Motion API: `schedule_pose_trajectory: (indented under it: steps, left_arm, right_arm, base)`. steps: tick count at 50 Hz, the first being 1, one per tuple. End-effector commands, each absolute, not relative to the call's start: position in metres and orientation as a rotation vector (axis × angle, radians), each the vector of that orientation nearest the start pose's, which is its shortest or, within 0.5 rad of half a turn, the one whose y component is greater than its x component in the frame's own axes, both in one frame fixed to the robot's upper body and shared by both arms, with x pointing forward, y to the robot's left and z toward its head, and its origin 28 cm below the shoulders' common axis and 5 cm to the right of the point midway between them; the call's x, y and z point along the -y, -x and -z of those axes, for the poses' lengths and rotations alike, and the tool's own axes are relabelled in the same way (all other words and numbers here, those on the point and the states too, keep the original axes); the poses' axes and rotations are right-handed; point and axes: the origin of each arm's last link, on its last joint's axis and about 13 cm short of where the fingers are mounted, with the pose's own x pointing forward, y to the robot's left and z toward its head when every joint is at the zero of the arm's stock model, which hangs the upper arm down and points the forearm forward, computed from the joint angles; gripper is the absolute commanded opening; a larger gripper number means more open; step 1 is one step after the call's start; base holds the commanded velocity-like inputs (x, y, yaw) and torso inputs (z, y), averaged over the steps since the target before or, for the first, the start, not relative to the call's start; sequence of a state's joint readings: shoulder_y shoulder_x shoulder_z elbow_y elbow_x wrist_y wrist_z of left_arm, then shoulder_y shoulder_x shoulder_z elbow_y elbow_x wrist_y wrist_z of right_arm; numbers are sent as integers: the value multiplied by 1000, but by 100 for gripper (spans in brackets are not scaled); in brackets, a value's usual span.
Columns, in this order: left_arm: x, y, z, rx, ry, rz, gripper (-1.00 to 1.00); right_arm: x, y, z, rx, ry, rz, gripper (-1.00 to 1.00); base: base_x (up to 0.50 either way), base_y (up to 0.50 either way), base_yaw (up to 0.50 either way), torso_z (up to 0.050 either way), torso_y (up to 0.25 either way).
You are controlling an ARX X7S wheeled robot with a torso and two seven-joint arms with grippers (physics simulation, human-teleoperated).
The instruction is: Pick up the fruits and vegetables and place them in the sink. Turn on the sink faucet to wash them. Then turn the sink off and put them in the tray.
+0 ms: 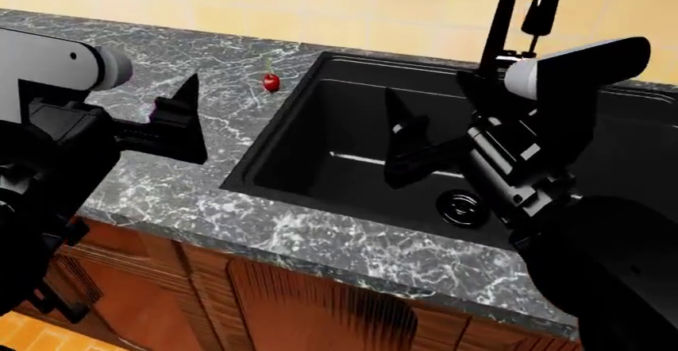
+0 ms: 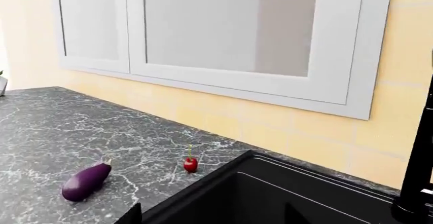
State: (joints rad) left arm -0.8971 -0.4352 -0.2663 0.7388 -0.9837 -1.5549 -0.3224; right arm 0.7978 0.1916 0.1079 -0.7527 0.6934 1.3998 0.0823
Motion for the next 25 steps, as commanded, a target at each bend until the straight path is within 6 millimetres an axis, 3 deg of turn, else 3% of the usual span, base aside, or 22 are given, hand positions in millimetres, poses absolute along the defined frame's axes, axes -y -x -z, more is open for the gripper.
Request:
schedule_pose_trajectory:
  steps: [1,25]
  left_arm:
    - [-268,-219,-283,110,-106,154,100]
    - [-269,-213,-282,94,-115,174,100]
  right_arm:
    - [102,-239,-260,144,9,-416,100]
    - [99,-238,-273,156,18,-425,100]
  base:
    - [279,521,0,0,0]
    - [240,500,0,0,1]
